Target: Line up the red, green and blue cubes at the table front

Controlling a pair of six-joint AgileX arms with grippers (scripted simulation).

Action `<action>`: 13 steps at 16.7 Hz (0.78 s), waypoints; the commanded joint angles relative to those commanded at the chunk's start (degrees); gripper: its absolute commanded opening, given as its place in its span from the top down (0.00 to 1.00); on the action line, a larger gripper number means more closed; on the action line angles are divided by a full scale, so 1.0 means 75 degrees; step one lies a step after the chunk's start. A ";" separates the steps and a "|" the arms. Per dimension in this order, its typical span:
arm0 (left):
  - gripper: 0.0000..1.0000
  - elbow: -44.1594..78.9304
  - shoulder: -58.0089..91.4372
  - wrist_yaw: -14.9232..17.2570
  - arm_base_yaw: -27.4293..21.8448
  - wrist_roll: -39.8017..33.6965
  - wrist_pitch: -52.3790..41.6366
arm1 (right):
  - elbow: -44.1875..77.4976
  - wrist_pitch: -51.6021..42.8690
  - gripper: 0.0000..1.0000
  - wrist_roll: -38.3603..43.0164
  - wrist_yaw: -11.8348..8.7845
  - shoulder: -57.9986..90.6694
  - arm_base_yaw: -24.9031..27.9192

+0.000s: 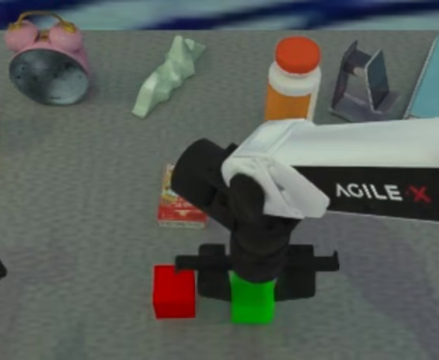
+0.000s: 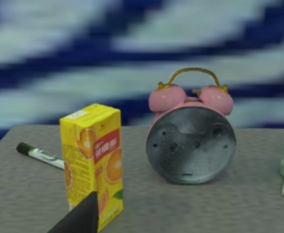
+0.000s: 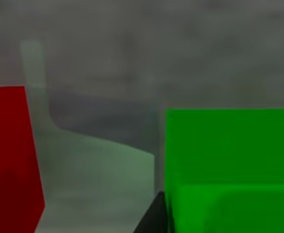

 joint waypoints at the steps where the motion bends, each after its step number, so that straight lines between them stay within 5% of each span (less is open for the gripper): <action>1: 0.00 0.0000 0.0000 0.0000 0.0000 0.0000 0.0000 | 0.0000 0.0000 0.17 0.0000 0.0000 0.0000 0.0000; 4: 0.00 0.0000 0.0000 0.0000 0.0000 0.0000 0.0000 | 0.0000 0.0000 0.00 0.0000 0.0000 0.0000 0.0000; 13: 0.00 0.0000 0.0000 0.0000 0.0000 0.0000 0.0000 | 0.0025 -0.0027 0.00 -0.0003 0.0000 -0.0010 -0.0004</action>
